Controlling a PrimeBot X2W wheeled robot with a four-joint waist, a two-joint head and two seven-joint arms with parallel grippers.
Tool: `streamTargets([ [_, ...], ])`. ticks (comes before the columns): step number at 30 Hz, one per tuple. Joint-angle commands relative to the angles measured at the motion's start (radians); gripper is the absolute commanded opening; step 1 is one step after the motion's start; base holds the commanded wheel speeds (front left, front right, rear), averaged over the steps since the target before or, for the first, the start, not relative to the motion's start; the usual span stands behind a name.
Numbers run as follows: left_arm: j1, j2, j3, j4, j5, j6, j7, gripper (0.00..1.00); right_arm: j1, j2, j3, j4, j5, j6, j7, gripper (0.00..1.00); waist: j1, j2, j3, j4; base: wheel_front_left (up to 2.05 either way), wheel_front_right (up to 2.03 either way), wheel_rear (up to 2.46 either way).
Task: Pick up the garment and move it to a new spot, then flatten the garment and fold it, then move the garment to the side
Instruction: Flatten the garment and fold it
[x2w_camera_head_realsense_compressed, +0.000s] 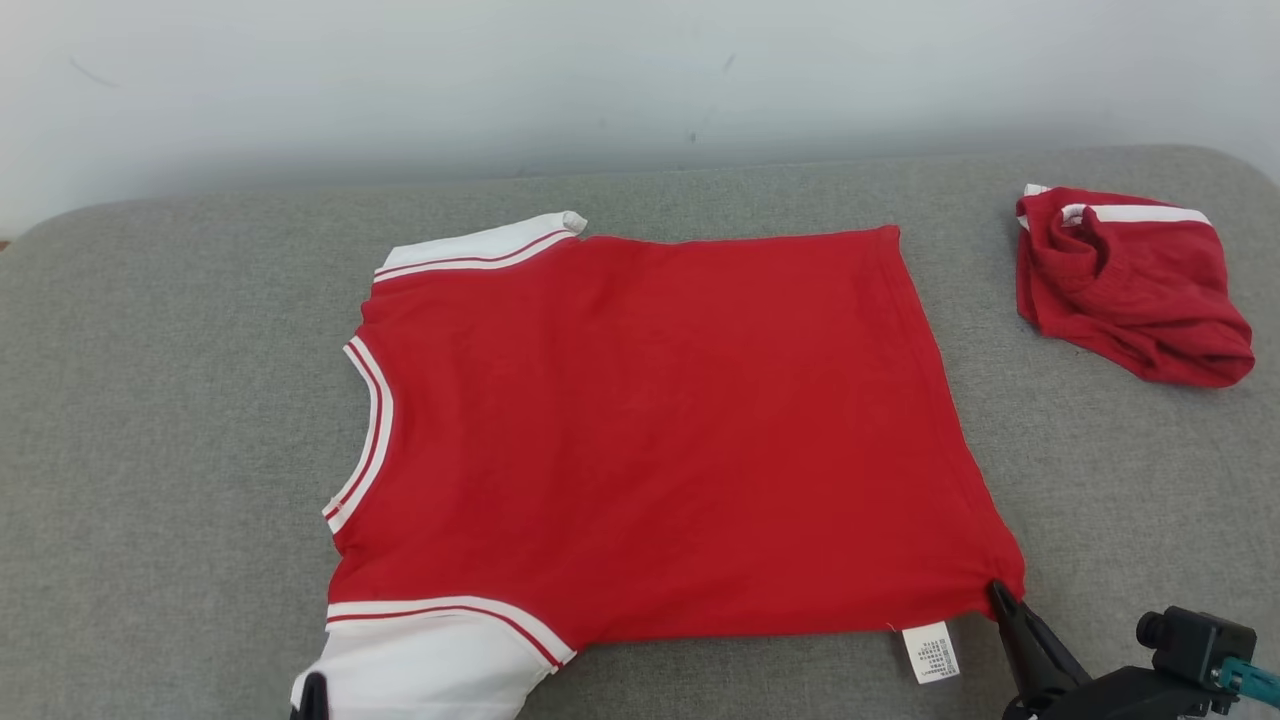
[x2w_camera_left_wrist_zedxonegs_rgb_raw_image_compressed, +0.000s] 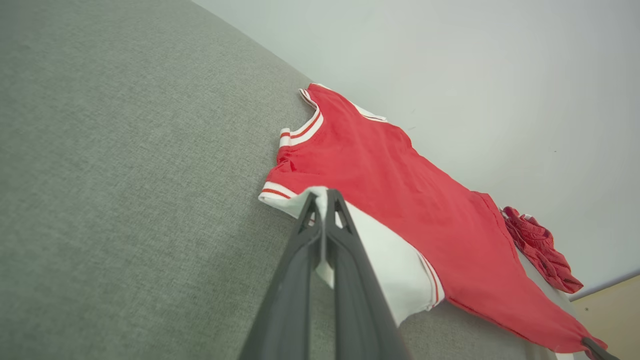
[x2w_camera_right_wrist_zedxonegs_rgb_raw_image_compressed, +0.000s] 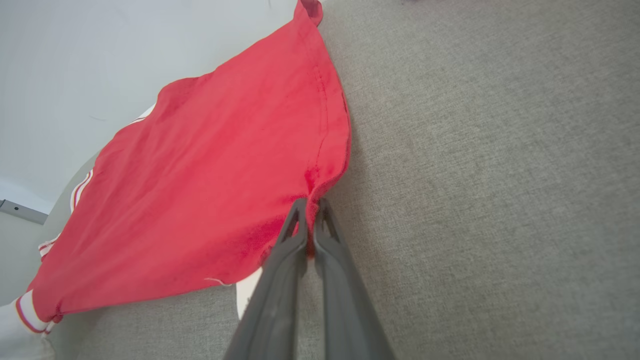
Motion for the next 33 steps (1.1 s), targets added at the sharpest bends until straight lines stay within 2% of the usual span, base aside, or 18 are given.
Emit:
streamTargets([
  [1,-0.027,0.007,0.002,0.008,0.028,-0.011,-0.008,0.0,0.001,0.006,-0.005,-0.011,-0.019,0.0,0.007,0.0,0.0,0.0,0.001,-0.003,0.0,0.0,0.0],
  [8,-0.107,0.042,0.005,0.016,0.072,-0.026,-0.007,0.0,-0.044,0.018,0.0,-0.035,-0.041,0.0,0.029,0.0,0.0,0.0,0.003,-0.022,0.0,0.0,0.0],
  [16,-0.198,0.074,0.016,0.029,0.07,-0.039,0.017,0.0,-0.132,0.017,0.015,-0.015,-0.042,0.0,0.045,0.0,0.0,0.0,0.023,-0.05,0.0,0.0,0.0],
  [27,-0.436,0.117,0.009,0.209,0.065,-0.081,0.059,0.0,-0.346,0.031,0.067,0.174,-0.036,0.0,0.043,0.0,0.0,0.0,0.069,-0.075,0.0,0.0,0.0],
  [33,-0.558,0.148,0.021,0.361,0.043,-0.109,0.08,0.0,-0.469,0.044,0.1,0.306,-0.005,0.0,0.027,0.0,0.0,0.0,0.097,-0.087,0.0,0.0,0.0],
])
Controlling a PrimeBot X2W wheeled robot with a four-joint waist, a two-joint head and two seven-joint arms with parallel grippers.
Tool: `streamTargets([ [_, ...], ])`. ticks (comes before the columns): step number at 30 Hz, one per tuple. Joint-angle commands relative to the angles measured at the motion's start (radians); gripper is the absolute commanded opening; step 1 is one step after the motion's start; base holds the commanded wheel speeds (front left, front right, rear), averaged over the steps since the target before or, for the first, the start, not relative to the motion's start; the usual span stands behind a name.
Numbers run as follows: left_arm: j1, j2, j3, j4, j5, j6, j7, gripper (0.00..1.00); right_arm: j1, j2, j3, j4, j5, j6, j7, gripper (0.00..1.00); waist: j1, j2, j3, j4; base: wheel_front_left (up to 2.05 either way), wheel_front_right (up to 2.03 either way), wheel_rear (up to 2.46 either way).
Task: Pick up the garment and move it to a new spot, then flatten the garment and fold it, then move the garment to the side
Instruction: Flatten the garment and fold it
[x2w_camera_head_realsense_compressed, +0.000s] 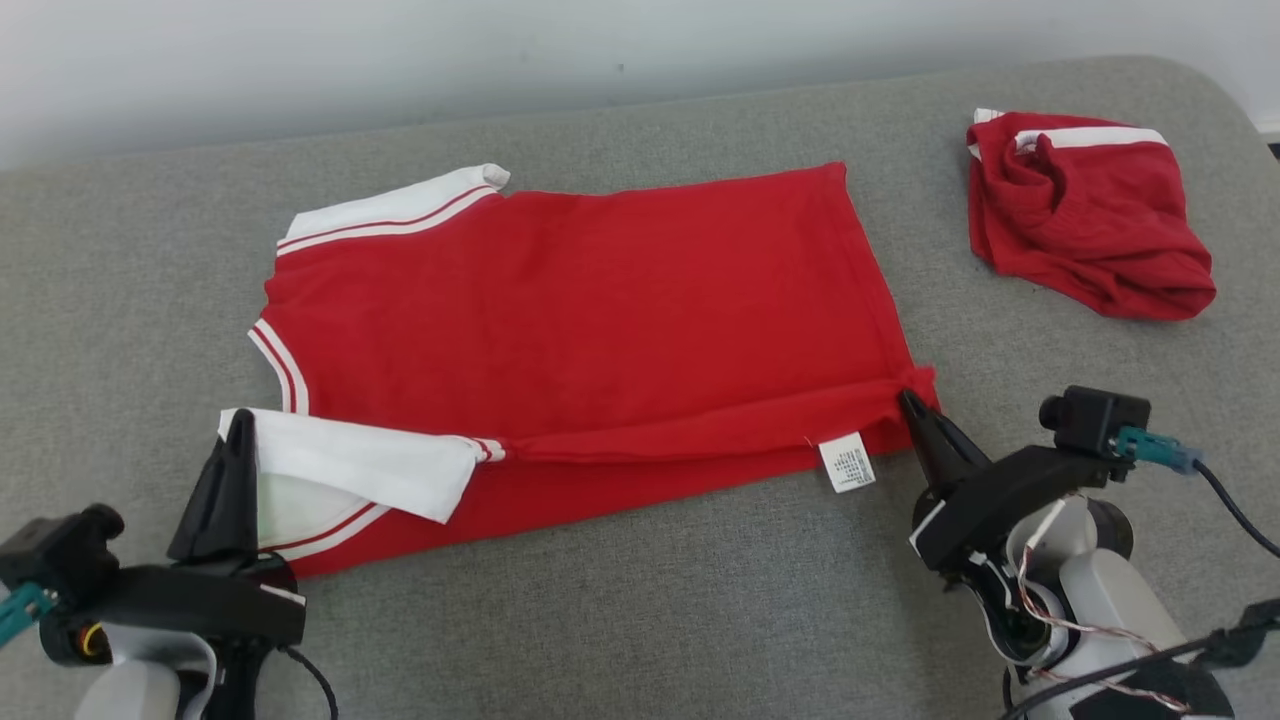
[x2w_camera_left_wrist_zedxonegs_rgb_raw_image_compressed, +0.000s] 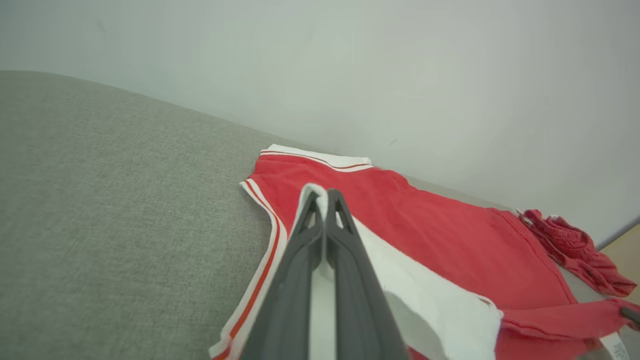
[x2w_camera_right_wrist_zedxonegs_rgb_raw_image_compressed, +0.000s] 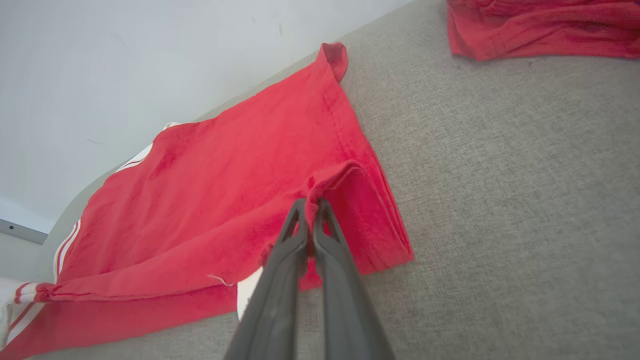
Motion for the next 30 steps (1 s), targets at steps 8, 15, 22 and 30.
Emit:
streamTargets([
  [8,-0.112,0.021,-0.02,0.162,-0.002,-0.028,0.008,0.0,-0.114,0.01,0.052,0.131,0.04,0.0,-0.033,0.0,-0.0002,-0.0001,0.017,-0.015,0.0,0.0,0.0],
  [15,-0.168,0.024,-0.031,0.268,0.012,-0.045,-0.029,1.0,-0.167,0.009,0.109,0.198,0.068,0.0,-0.098,1.0,-0.0002,-0.0001,0.019,-0.02,0.0,0.0,0.0],
  [22,-0.156,0.016,-0.032,0.291,0.038,-0.048,-0.07,1.0,-0.166,-0.019,0.148,0.216,0.088,0.0,-0.171,1.0,-0.0002,-0.0001,0.009,-0.013,0.0,0.0,0.0],
  [30,-0.048,-0.02,0.005,0.192,0.067,-0.034,-0.088,1.0,-0.118,-0.07,0.18,0.208,0.079,0.0,-0.27,1.0,-0.0002,-0.0001,-0.017,0.001,0.0,0.0,0.0],
])
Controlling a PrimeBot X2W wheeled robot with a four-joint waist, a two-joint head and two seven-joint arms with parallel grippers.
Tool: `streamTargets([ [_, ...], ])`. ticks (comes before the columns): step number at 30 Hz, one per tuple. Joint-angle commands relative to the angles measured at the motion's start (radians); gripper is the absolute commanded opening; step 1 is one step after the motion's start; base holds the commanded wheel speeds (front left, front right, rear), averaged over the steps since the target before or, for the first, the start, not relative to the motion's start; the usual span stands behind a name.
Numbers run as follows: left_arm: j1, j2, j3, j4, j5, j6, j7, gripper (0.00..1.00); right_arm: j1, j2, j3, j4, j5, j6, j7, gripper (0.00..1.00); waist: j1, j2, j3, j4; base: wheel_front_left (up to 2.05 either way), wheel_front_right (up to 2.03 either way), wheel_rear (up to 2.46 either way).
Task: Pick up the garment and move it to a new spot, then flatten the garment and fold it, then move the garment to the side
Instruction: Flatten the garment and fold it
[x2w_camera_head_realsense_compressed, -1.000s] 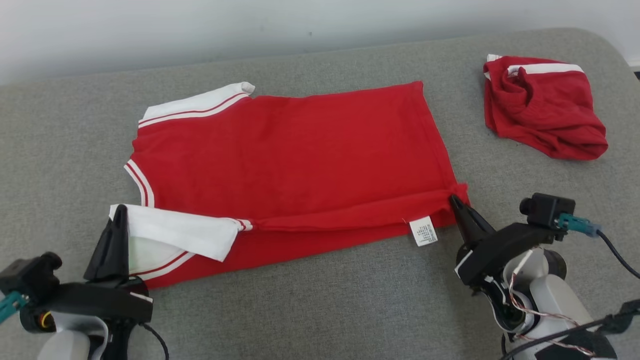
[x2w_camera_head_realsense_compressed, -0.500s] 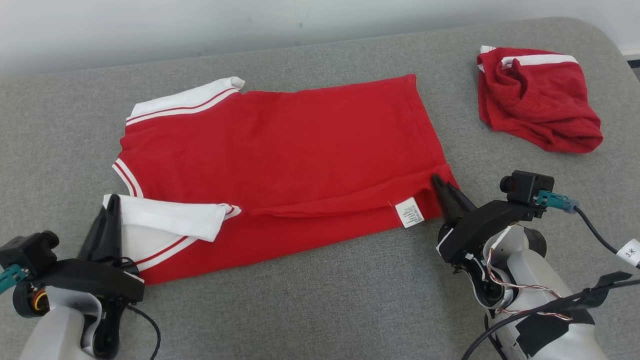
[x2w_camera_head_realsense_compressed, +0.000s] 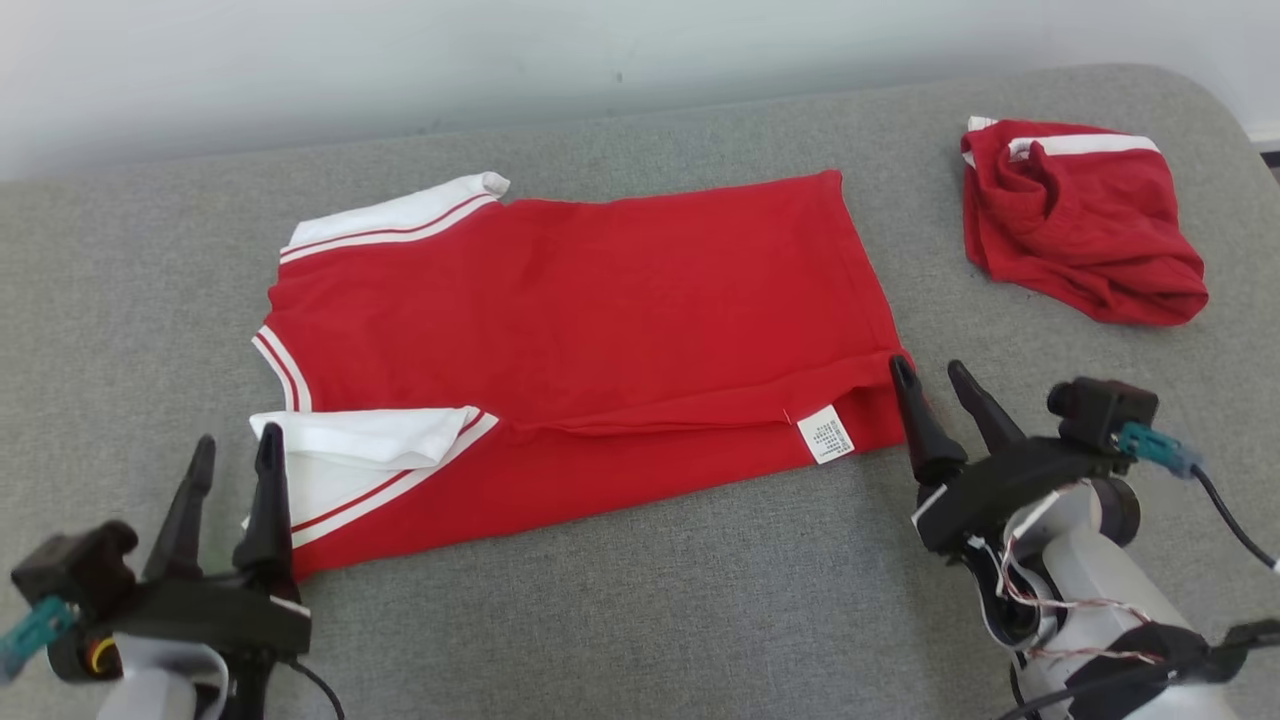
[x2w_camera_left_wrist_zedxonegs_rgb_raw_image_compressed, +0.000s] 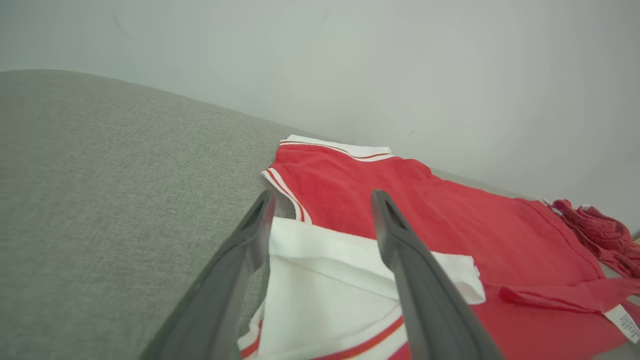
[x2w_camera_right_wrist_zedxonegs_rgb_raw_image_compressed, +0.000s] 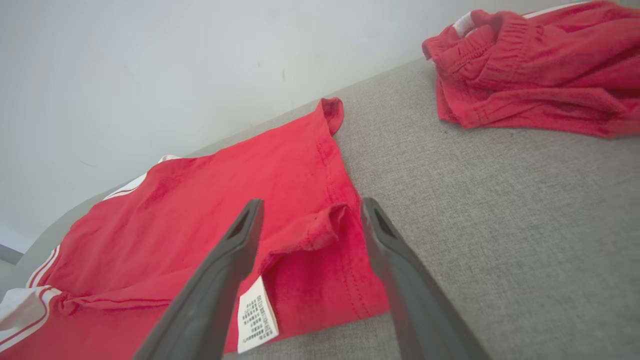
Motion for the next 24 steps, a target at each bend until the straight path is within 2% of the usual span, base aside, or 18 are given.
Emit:
streamTargets([
  [1,0.041,-0.009,0.014,-0.033,0.012,0.008,-0.008,1.0,0.023,-0.01,0.006,-0.006,-0.008,0.0,-0.015,1.0,0.0,-0.0001,-0.008,0.005,0.0,0.0,0.0],
  [7,0.173,-0.055,0.065,-0.166,0.043,0.02,-0.008,1.0,0.077,-0.037,0.002,-0.026,-0.035,0.0,-0.044,1.0,0.0,-0.0001,-0.017,0.008,0.0,0.0,0.0],
  [11,0.223,-0.076,0.085,-0.197,0.069,0.016,-0.008,1.0,0.106,-0.043,-0.013,-0.037,-0.049,0.0,-0.043,1.0,0.0,-0.0001,-0.014,0.014,0.0,0.0,0.0],
  [24,0.202,-0.091,0.1,-0.108,0.162,0.006,-0.009,1.0,0.073,-0.013,-0.018,0.01,-0.136,0.0,-0.016,1.0,0.0,-0.0001,0.022,0.014,0.0,0.0,0.0],
])
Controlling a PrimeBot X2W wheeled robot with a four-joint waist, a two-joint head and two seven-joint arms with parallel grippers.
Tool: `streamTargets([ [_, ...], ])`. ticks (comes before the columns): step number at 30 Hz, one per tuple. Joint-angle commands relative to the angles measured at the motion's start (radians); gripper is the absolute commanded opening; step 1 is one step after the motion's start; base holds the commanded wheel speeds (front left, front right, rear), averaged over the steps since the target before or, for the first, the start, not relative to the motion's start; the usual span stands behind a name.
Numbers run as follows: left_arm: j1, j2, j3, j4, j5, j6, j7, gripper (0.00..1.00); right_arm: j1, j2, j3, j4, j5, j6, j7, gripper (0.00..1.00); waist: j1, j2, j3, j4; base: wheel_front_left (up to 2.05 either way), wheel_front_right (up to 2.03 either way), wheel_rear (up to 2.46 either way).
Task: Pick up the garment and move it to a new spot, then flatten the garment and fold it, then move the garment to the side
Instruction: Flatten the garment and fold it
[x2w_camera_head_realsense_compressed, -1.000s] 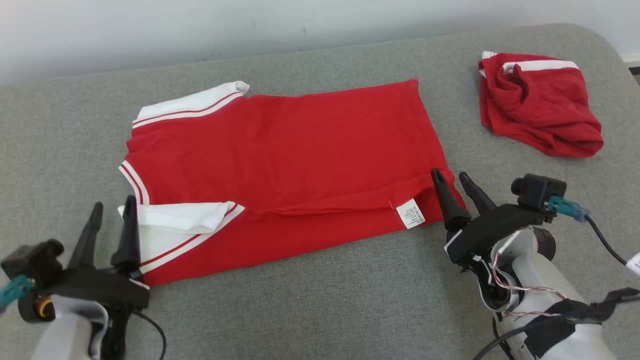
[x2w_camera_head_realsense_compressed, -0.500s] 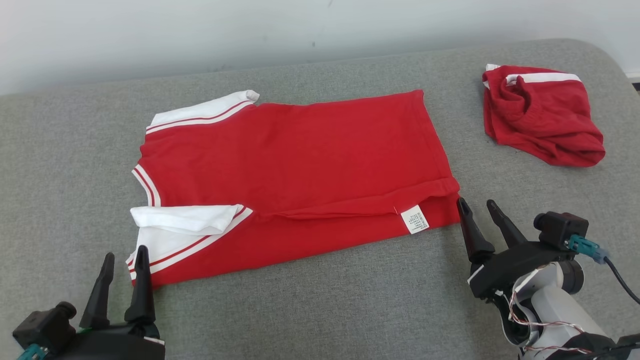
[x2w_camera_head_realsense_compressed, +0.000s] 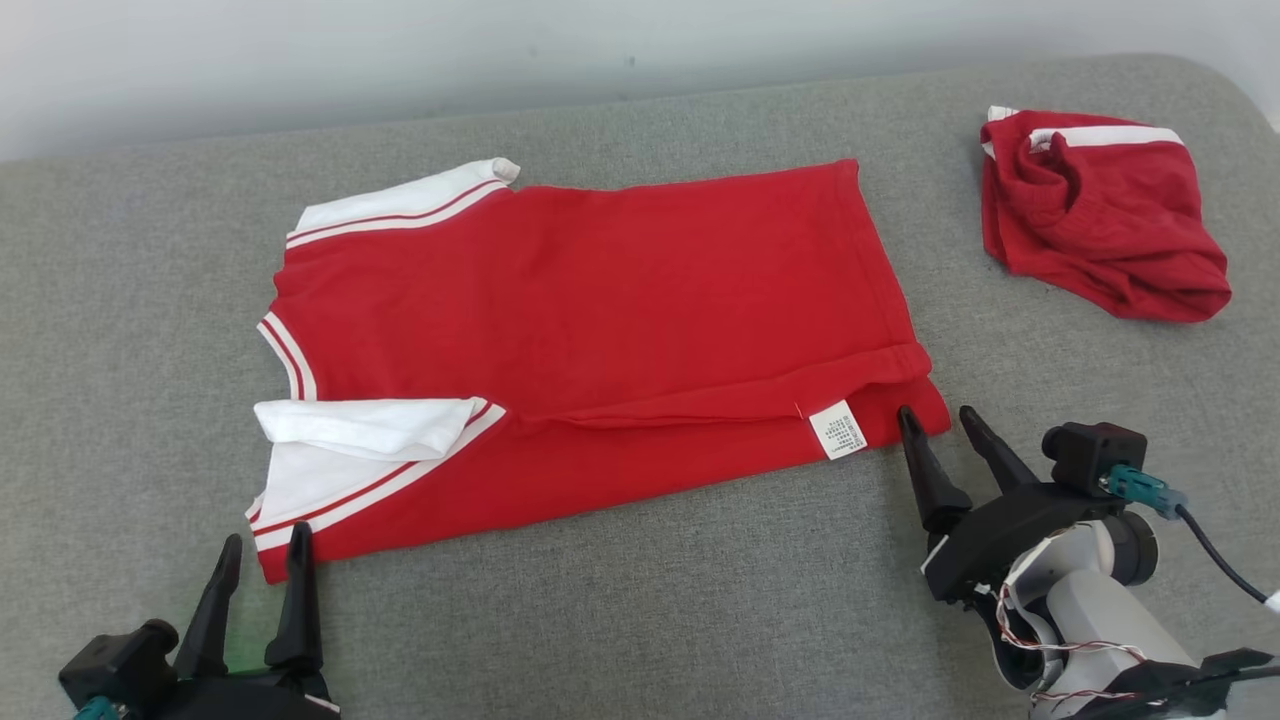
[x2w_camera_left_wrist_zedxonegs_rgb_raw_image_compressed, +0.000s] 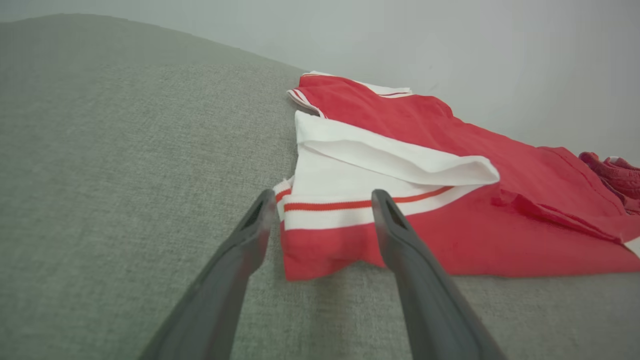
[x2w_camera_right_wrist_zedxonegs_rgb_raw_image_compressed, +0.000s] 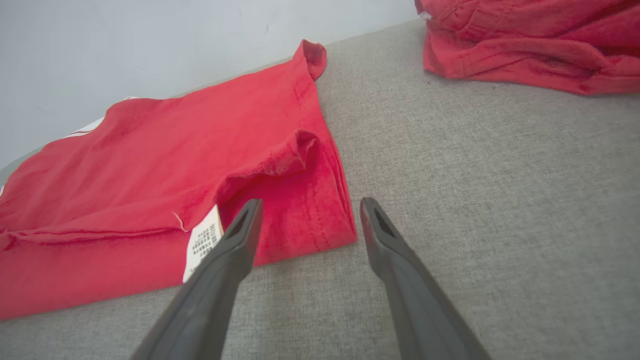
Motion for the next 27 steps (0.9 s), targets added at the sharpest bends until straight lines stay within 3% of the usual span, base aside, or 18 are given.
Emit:
streamTargets([
  [1,-0.011,-0.003,0.008,0.018,0.019,-0.007,-0.008,1.0,-0.01,0.008,0.006,0.014,-0.013,0.0,0.002,1.0,0.0001,-0.0001,0.008,-0.002,0.0,0.0,0.0],
  [13,-0.048,-0.029,0.008,0.121,0.014,-0.034,-0.006,1.0,-0.052,0.033,0.015,0.09,-0.041,0.0,-0.004,1.0,0.0001,-0.0001,0.033,-0.007,0.0,0.0,0.0],
  [14,-0.051,-0.031,0.004,0.13,0.011,-0.034,-0.006,0.49,-0.055,0.039,0.018,0.095,-0.04,0.0,-0.003,0.75,0.0001,-0.0001,0.034,-0.007,0.0,0.0,0.0],
  [15,-0.055,-0.033,0.003,0.135,0.009,-0.037,-0.006,0.21,-0.057,0.043,0.021,0.099,-0.038,0.0,-0.004,0.43,0.0001,-0.0001,0.035,-0.007,0.0,0.0,0.0],
  [16,-0.058,-0.034,0.002,0.14,0.01,-0.039,-0.006,0.0,-0.06,0.046,0.025,0.103,-0.038,0.0,-0.006,0.07,0.0001,-0.0001,0.035,-0.006,0.0,0.0,0.0],
  [17,-0.061,-0.036,0.002,0.142,0.01,-0.041,-0.006,0.0,-0.063,0.048,0.028,0.105,-0.035,0.0,-0.009,0.0,0.0001,-0.0001,0.035,-0.005,0.0,0.0,0.0],
  [27,-0.024,-0.05,0.022,0.109,0.019,-0.049,-0.006,0.0,-0.031,0.021,0.043,0.104,0.02,0.0,-0.057,0.0,0.0001,-0.0001,-0.015,0.01,0.0,0.0,0.0],
])
